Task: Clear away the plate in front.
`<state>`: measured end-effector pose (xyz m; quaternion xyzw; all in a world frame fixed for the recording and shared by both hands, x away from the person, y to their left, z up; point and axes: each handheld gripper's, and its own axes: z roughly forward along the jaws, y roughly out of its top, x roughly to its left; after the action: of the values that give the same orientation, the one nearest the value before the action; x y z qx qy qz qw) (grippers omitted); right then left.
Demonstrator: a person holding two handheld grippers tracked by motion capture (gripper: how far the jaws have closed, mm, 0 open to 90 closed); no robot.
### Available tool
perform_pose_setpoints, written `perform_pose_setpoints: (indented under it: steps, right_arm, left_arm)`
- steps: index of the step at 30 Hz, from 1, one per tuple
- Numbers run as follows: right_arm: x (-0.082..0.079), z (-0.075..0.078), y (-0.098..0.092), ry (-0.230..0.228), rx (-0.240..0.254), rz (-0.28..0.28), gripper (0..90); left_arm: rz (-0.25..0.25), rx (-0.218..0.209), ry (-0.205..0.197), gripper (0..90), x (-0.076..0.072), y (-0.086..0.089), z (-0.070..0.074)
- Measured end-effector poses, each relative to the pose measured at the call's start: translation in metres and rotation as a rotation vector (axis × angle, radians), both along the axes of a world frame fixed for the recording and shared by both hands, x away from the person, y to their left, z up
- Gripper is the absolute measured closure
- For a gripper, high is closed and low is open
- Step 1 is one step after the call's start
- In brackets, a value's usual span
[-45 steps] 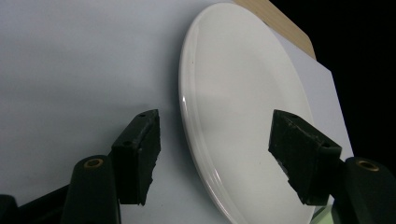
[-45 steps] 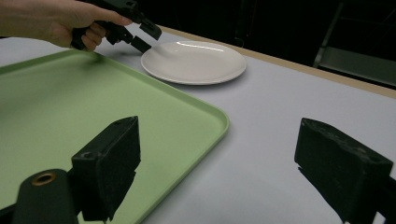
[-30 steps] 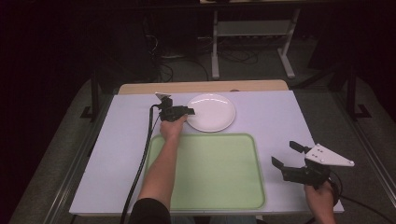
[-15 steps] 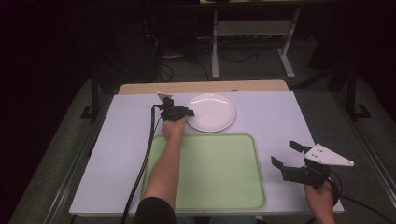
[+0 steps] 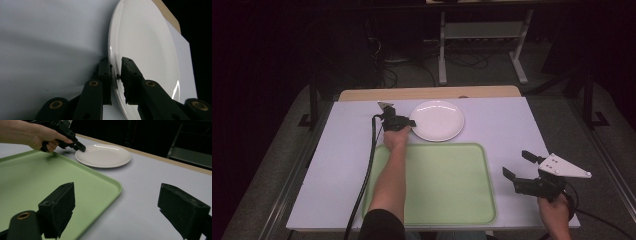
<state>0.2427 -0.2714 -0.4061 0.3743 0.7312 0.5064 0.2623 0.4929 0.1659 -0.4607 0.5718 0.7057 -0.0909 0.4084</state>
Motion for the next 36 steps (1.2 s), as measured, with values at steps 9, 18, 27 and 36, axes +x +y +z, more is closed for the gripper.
perform_pose_setpoints:
  steps: [9,18,27,36]
  right_arm:
    - [0.000,-0.001,0.000,0.006,-0.001,-0.002,13.3]
    - [0.001,-0.001,-0.001,0.007,0.000,-0.007,13.3]
    - [0.000,-0.001,-0.002,0.006,0.003,-0.011,13.3]
    - [0.000,-0.001,-0.002,0.008,0.003,-0.013,13.3]
  left_arm:
    - [0.038,-0.169,0.015,83.9,-0.001,0.012,-0.012]
    - [0.068,-0.285,-0.006,87.3,-0.003,0.017,-0.016]
    - [0.087,-0.328,-0.015,87.0,-0.005,0.017,-0.019]
    - [0.080,-0.350,-0.023,86.3,-0.005,0.018,-0.017]
